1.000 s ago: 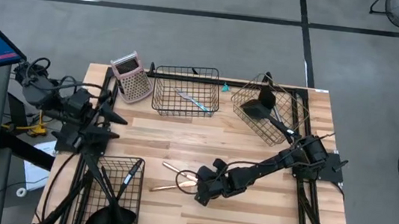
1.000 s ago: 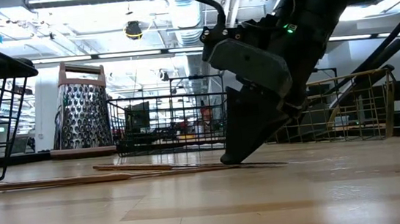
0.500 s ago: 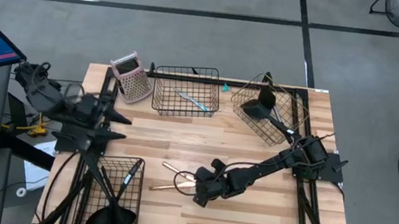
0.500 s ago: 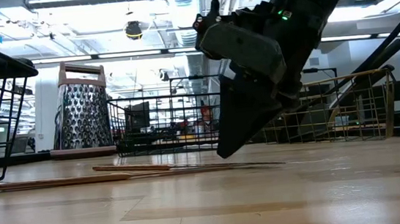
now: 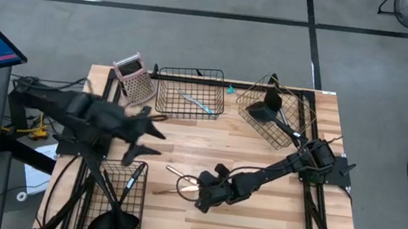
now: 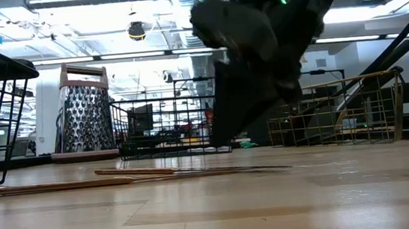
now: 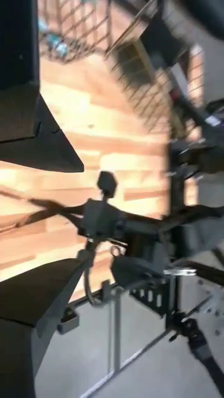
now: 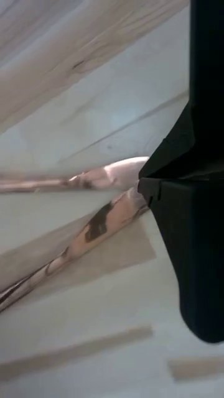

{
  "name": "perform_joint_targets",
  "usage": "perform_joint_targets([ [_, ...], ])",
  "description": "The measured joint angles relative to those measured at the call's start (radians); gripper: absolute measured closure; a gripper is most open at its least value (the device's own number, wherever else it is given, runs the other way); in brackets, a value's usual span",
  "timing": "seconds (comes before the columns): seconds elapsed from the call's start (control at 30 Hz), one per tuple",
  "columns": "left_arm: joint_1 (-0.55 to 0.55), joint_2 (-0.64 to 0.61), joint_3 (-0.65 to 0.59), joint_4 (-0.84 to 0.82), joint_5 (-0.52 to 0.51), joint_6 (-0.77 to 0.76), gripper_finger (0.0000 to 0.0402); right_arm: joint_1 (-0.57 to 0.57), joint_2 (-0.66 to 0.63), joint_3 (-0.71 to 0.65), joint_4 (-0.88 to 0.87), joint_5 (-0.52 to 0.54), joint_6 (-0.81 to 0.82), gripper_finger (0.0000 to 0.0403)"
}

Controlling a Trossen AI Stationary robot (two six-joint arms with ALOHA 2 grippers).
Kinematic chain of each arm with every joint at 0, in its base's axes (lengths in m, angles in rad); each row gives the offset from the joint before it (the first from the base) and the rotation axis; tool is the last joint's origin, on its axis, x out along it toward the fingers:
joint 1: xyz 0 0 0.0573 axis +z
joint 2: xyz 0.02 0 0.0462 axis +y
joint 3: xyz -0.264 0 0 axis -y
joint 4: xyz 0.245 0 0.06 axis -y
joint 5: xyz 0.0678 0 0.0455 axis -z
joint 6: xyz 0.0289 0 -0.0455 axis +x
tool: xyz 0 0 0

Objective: Pick & Place Kitchen Items
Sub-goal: Put the brown knife into the top black wire basket

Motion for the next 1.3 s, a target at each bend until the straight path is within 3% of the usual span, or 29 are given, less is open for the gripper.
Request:
perform_joint_targets([
  [0.17,0.177,0.083,0.000,-0.005,0.211,0.081,0.0179,0.018,-0.006,0.061,-0.052,0.005,-0.023,0.0403],
  [0.43,0.335,0.169,-0.055,0.004,0.371,0.195,0.0179,0.112,-0.147,0.090,-0.184,0.128,0.045,0.0403],
  [0.67,0.333,0.223,-0.218,0.249,0.386,0.239,0.0179,0.235,-0.269,0.090,-0.288,0.349,0.228,0.0403],
  [0.77,0.332,0.279,-0.252,0.258,0.462,0.279,0.0179,0.267,-0.289,0.089,-0.301,0.411,0.268,0.0403],
  [1.3,0.293,0.572,-0.284,0.357,0.481,0.393,0.0179,0.272,-0.278,0.089,-0.267,0.425,0.299,0.0403],
])
